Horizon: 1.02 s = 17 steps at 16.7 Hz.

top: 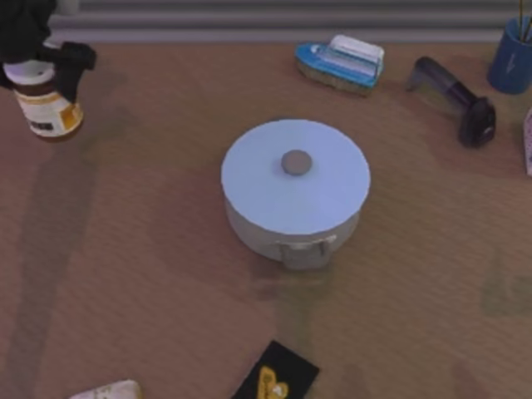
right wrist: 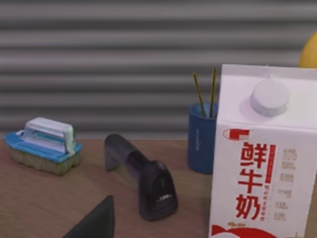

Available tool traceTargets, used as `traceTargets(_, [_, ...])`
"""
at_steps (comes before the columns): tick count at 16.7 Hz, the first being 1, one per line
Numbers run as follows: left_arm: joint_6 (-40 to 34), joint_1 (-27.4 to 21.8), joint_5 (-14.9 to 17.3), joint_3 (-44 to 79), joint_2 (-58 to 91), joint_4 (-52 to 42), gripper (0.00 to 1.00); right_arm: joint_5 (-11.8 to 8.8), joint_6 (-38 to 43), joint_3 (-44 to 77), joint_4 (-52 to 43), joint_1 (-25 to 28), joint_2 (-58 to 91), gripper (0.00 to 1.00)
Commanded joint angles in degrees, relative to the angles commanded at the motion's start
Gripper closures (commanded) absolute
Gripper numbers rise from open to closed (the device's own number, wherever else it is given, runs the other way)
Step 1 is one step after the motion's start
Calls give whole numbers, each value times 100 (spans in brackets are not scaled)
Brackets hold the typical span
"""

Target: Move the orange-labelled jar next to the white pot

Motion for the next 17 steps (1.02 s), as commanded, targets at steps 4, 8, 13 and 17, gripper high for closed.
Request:
traceTargets(4, [7, 47, 4, -1361, -1187, 156, 100, 0, 0, 0, 0, 0, 0, 0])
traceTargets(8, [9, 69, 6, -1798, -1612, 204, 100, 0, 0, 0, 0, 0, 0, 0])
traceTargets(13, [-69, -16, -22, -1844, -1609, 237, 100, 0, 0, 0, 0, 0, 0, 0])
traceTargets(17, [-879, -491, -225, -2448, -1778, 624, 100, 0, 0, 0, 0, 0, 0, 0])
